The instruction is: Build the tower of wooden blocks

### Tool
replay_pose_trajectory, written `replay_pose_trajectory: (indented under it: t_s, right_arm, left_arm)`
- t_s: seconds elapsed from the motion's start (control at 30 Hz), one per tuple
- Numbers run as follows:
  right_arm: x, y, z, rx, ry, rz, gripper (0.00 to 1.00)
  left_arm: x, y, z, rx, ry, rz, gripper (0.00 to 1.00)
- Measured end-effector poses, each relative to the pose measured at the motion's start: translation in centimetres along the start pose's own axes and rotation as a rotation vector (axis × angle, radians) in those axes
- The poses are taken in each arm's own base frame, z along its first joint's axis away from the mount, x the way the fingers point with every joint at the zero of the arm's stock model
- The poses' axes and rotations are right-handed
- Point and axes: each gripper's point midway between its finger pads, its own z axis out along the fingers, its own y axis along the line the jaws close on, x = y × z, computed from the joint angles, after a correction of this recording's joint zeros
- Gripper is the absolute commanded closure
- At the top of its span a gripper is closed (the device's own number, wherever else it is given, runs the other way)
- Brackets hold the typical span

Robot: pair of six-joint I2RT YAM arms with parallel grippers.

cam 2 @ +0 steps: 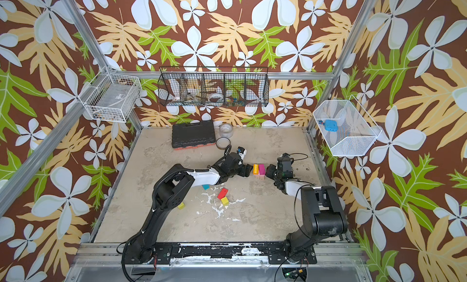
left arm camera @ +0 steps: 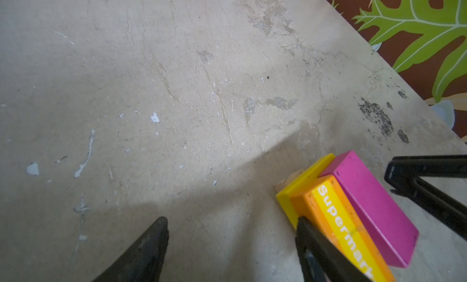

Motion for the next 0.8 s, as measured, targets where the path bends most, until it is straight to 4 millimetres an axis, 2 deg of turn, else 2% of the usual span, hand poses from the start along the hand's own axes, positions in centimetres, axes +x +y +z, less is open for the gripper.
replay_pose_trajectory:
  t_s: [0.43, 0.8]
  right_arm:
    - [-0.1, 0.1, 0.2, -0.003, 0.004, 0.000, 0.47]
    - [0.1, 0.4, 0.4, -0.014, 0.018, -0.001, 0.48]
  left_arm:
    - [1.2, 0.0, -0.9, -0.035, 0.011, 0.010, 0.21]
    - [1.7, -1.1, -1.1, -0.025, 0.017, 0.023, 0.21]
